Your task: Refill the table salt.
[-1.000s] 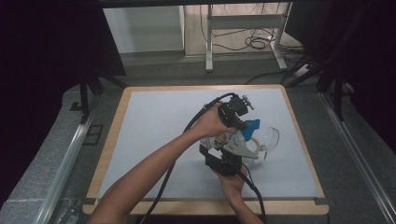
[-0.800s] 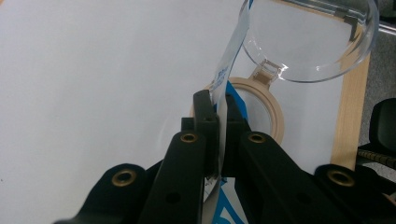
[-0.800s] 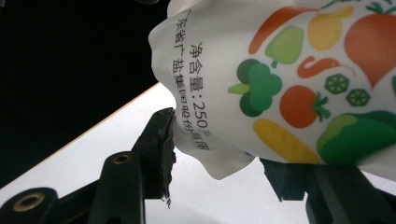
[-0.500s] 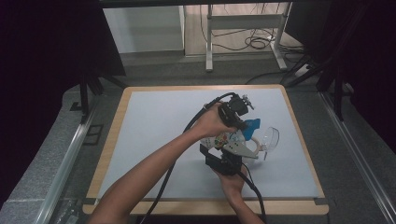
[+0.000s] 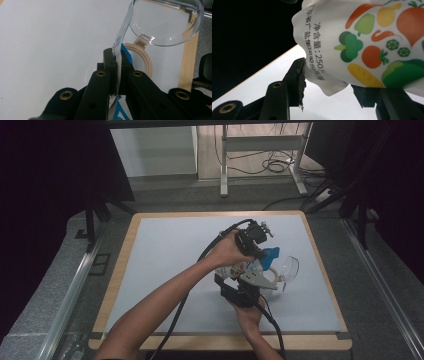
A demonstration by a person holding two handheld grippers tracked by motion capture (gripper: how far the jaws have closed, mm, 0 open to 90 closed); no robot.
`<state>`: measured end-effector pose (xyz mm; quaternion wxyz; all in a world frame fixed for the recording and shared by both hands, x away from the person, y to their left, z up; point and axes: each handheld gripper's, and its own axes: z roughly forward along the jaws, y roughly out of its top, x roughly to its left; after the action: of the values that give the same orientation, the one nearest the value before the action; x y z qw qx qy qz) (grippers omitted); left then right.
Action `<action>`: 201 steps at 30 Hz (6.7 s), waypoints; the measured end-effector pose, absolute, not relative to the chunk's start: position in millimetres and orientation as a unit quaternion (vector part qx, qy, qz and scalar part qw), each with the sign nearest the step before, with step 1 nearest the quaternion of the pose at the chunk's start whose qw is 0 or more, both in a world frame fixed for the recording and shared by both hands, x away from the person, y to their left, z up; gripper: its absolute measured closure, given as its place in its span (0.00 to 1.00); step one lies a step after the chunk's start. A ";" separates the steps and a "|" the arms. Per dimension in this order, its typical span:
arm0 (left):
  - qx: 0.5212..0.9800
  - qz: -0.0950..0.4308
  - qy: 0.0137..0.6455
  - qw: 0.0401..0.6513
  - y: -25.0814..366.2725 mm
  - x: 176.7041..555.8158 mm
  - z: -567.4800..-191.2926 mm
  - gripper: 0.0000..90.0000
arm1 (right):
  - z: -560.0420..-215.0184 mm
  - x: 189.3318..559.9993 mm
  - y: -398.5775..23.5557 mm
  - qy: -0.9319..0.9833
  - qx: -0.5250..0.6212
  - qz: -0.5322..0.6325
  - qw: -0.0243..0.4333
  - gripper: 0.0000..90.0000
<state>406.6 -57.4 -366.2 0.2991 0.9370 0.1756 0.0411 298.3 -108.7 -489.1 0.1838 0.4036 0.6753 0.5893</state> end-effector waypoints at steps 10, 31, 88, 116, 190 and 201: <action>0.939 0.044 0.174 0.295 -60.5 407.1 -366.5 1.00 | -488.1 299.5 -108.2 0.668 0.407 0.594 0.186 0.55; 0.939 0.043 0.173 0.294 -61.5 406.7 -366.5 1.00 | -487.1 299.2 -108.0 0.666 0.407 0.596 0.188 0.55; 0.940 0.045 0.170 0.291 -63.9 403.5 -366.3 1.00 | -485.9 297.2 -107.8 0.663 0.406 0.600 0.192 0.55; 0.942 0.047 0.167 0.287 -64.9 402.7 -366.7 1.00 | -484.3 295.7 -107.1 0.661 0.403 0.602 0.193 0.55; 0.940 0.049 0.169 0.291 -65.5 400.7 -365.0 1.00 | -483.8 295.3 -107.5 0.661 0.399 0.603 0.201 0.55; 0.941 0.049 0.168 0.291 -66.5 401.1 -365.4 1.00 | -483.3 295.5 -107.7 0.660 0.400 0.604 0.201 0.55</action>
<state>401.1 -66.5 -365.4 0.2908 0.9406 0.1684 0.0490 295.5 -107.7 -483.3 0.2008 0.3997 0.6595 0.6041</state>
